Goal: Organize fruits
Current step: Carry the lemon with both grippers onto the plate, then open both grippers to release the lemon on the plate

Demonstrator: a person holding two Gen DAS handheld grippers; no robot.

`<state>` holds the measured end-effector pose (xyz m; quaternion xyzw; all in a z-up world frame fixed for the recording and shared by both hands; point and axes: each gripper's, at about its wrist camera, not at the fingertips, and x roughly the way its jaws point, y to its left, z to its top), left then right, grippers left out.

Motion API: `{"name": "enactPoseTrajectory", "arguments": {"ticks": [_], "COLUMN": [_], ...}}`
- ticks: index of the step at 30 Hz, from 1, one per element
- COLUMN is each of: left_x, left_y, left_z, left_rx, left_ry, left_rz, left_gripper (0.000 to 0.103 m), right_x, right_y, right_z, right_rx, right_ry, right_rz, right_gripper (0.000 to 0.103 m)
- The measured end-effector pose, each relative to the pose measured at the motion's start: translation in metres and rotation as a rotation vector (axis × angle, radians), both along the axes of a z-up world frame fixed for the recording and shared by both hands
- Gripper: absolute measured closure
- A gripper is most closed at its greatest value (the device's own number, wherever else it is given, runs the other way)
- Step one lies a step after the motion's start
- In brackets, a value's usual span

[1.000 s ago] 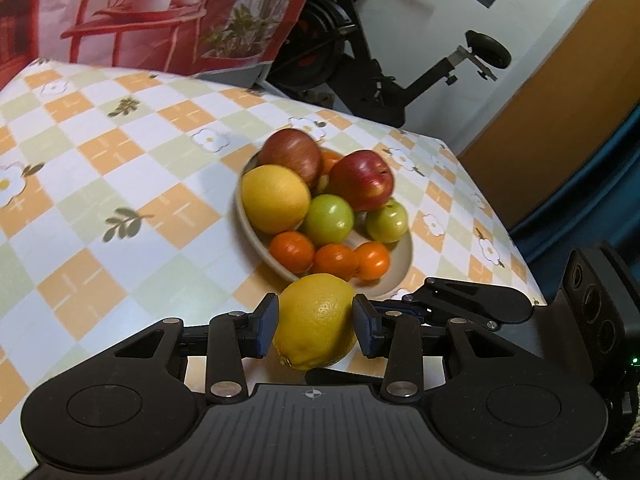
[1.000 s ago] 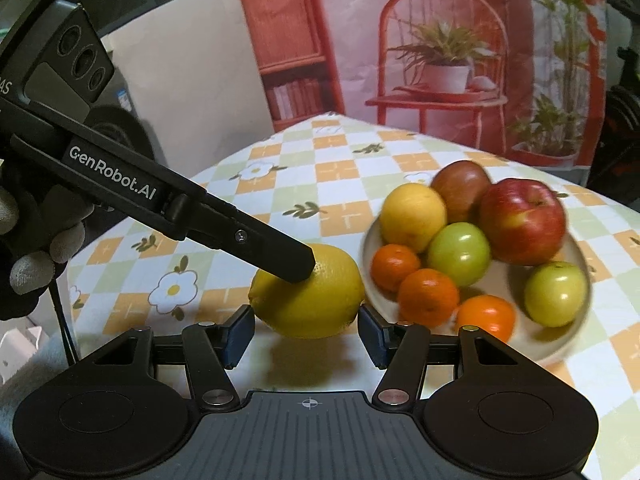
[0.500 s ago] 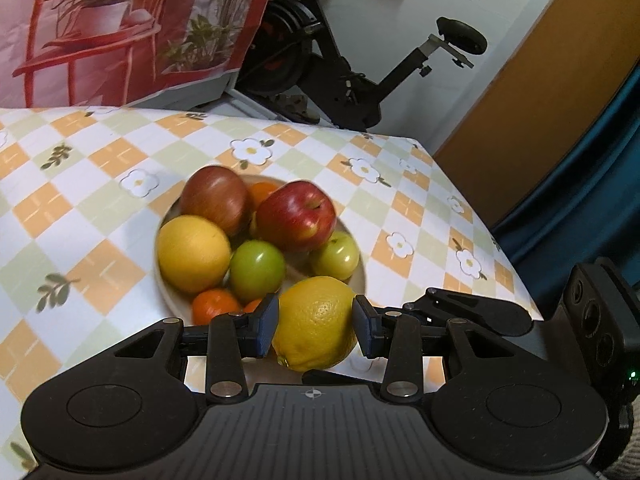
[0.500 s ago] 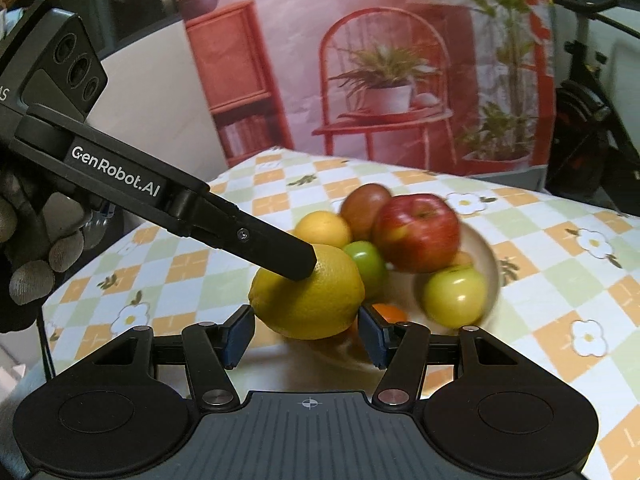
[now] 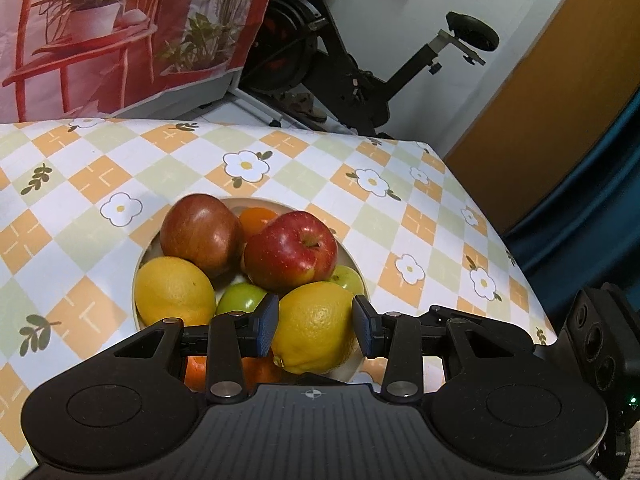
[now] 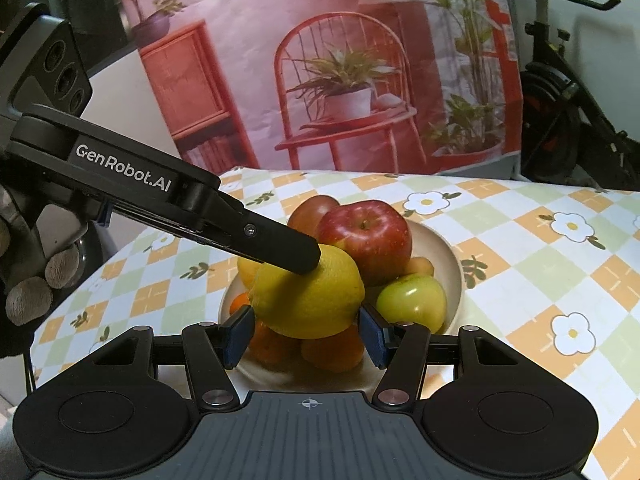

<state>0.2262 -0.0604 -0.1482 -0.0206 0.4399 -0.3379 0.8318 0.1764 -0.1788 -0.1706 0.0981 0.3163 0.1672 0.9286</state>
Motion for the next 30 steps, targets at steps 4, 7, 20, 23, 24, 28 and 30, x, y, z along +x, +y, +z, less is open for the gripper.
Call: {"name": "enactPoseTrajectory", "arguments": {"ticks": [4,7,20,23,24,28,30], "left_x": [0.002,0.002,0.001,0.000,-0.001,-0.005,-0.007], "left_y": [0.002,0.004,0.008,0.012,0.014,0.020,0.025], "left_z": [0.000,-0.001,-0.005,-0.003,-0.003,0.002,0.004], "left_rx": [-0.006,-0.010,-0.005,-0.003,-0.001,0.005,0.007], "left_ry": [-0.005,0.002,0.002,-0.001,-0.004,-0.022,-0.032], "left_rz": [0.012,0.008,0.026,0.041,0.049,0.073,0.086], "left_gripper": [0.062,0.062,0.062,0.062,0.062,0.062,0.061], "right_x": [0.005,0.007,0.004,0.002,0.001,-0.004,-0.007], "right_y": [0.003,0.003,0.001,0.000,-0.001,-0.005,-0.007], "right_z": [-0.001,-0.001,-0.005,-0.003,-0.002,0.002,0.004], "right_rx": [-0.004,-0.009,-0.055,-0.056,-0.058,-0.066,-0.069], "right_ry": [-0.004,-0.005,0.027,0.019,0.017,0.011,0.007], "right_rz": [-0.015,-0.027,-0.053,-0.062,-0.066,-0.081,-0.090], "right_gripper": [0.050,0.050,0.050,0.050,0.050,0.050,0.050]}}
